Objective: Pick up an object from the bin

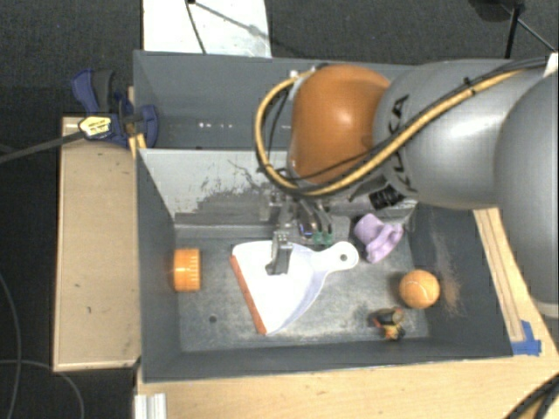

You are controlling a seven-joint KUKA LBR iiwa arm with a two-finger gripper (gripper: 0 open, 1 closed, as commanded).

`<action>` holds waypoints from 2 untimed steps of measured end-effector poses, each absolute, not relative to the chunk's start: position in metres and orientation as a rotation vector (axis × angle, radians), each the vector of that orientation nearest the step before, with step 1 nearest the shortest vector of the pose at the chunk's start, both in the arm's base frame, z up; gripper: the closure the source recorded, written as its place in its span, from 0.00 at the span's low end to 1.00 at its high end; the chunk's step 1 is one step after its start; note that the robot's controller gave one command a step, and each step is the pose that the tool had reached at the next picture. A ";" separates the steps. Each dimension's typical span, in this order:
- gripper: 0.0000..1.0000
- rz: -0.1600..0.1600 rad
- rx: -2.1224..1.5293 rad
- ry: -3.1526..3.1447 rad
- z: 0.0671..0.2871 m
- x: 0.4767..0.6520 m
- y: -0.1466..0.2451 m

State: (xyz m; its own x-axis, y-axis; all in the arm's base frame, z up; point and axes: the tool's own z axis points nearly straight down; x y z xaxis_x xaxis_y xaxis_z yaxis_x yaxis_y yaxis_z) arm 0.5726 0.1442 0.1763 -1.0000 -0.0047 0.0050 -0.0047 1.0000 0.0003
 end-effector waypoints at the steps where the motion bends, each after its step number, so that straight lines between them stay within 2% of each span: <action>1: 0.00 -0.002 0.002 -3.144 0.181 0.574 0.143; 2: 0.00 -0.001 0.083 -3.144 0.159 0.578 0.142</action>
Offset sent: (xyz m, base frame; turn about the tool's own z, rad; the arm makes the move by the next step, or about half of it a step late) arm 0.0068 -0.0034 -0.0318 -0.0797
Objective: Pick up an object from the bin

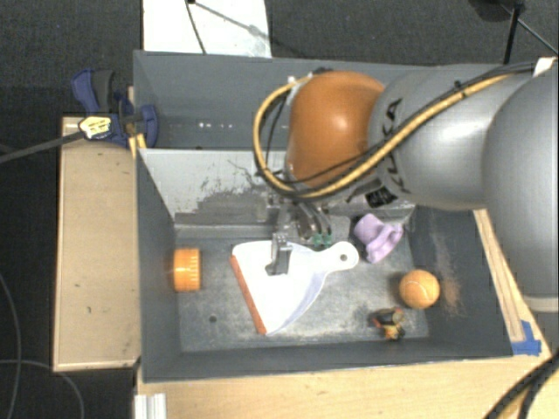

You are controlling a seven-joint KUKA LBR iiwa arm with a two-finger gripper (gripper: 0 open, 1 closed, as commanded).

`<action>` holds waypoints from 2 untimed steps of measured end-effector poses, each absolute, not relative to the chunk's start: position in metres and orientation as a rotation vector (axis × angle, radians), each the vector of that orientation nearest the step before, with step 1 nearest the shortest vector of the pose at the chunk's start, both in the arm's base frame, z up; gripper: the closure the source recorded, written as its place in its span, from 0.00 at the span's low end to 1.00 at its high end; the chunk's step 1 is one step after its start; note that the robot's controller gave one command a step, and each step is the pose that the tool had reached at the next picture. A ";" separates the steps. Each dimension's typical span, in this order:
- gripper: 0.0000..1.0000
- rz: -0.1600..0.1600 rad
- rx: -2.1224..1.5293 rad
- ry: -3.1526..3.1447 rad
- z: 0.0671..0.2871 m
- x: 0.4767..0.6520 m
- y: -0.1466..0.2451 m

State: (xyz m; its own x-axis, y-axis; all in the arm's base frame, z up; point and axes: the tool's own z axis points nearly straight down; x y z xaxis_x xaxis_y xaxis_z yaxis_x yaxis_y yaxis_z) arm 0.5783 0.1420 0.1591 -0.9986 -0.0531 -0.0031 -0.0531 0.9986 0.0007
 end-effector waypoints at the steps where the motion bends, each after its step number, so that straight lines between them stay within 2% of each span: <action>1: 0.00 0.002 -0.090 3.139 0.143 0.569 0.133; 2: 0.00 0.003 -0.081 3.140 0.143 0.571 0.083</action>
Offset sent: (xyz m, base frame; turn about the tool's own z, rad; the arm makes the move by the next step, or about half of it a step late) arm -0.0058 -0.0801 -0.0168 0.0108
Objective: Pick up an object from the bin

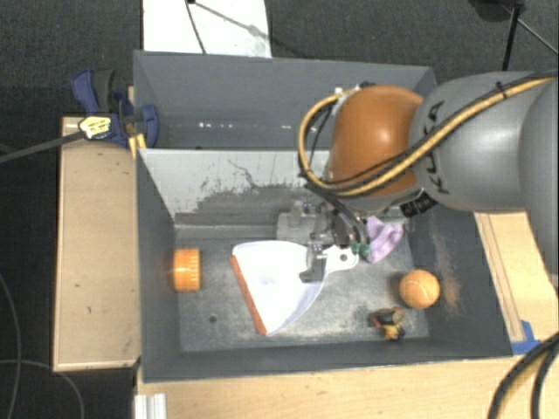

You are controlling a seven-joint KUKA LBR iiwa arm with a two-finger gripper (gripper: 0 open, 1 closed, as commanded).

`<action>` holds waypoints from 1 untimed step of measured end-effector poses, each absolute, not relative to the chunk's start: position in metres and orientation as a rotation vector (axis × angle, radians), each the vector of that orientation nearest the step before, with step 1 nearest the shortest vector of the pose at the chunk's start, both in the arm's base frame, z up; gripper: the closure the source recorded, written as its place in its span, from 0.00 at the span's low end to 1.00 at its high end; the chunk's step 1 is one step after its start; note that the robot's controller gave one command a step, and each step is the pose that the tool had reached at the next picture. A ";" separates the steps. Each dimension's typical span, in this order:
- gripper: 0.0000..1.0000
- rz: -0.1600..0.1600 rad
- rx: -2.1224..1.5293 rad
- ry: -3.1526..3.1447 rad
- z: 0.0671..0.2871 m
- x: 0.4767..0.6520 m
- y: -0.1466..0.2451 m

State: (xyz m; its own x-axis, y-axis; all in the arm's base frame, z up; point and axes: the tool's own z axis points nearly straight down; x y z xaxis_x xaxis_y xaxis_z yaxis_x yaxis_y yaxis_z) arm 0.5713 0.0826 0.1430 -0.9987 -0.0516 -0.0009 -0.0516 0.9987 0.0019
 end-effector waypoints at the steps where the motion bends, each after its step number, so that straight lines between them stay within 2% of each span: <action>1: 0.00 0.001 0.103 3.137 0.169 0.583 0.037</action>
Offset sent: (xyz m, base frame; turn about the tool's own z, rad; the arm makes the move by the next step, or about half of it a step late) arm -0.0550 -0.0659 -0.0102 -0.1436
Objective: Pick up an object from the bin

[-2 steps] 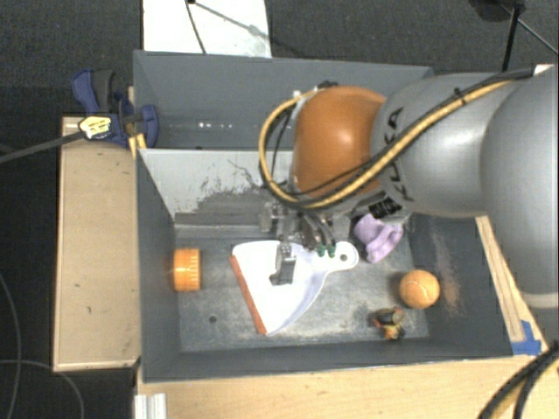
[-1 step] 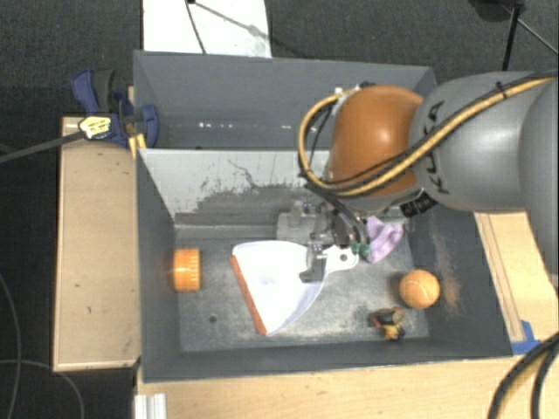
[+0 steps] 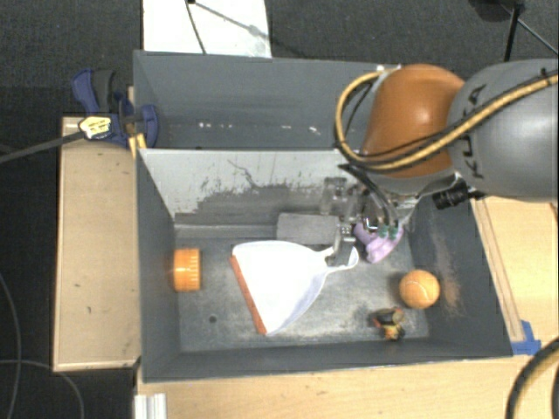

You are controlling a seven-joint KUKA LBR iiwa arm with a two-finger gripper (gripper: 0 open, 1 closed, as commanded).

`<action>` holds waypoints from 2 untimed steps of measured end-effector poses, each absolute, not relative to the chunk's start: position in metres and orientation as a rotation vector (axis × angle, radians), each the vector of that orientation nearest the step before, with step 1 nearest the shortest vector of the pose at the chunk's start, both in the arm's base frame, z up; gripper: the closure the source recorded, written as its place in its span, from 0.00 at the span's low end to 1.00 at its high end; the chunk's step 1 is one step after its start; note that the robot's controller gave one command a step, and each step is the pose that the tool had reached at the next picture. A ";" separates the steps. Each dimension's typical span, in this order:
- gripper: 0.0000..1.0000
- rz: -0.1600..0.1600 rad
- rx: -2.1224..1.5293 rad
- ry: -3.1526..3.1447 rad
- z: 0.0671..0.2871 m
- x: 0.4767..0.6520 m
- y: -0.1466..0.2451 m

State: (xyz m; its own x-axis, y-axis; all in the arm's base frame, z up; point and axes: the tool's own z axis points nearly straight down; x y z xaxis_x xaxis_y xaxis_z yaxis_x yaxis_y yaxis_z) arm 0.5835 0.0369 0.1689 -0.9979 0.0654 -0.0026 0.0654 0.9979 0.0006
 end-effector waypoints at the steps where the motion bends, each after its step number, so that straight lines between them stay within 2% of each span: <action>1: 0.00 0.001 -0.211 3.129 0.149 0.542 0.024; 2: 0.00 0.001 -0.137 3.137 0.130 0.538 0.000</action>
Offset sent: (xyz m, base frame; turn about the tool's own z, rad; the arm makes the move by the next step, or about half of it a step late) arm -0.0331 -0.0682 -0.0629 0.1754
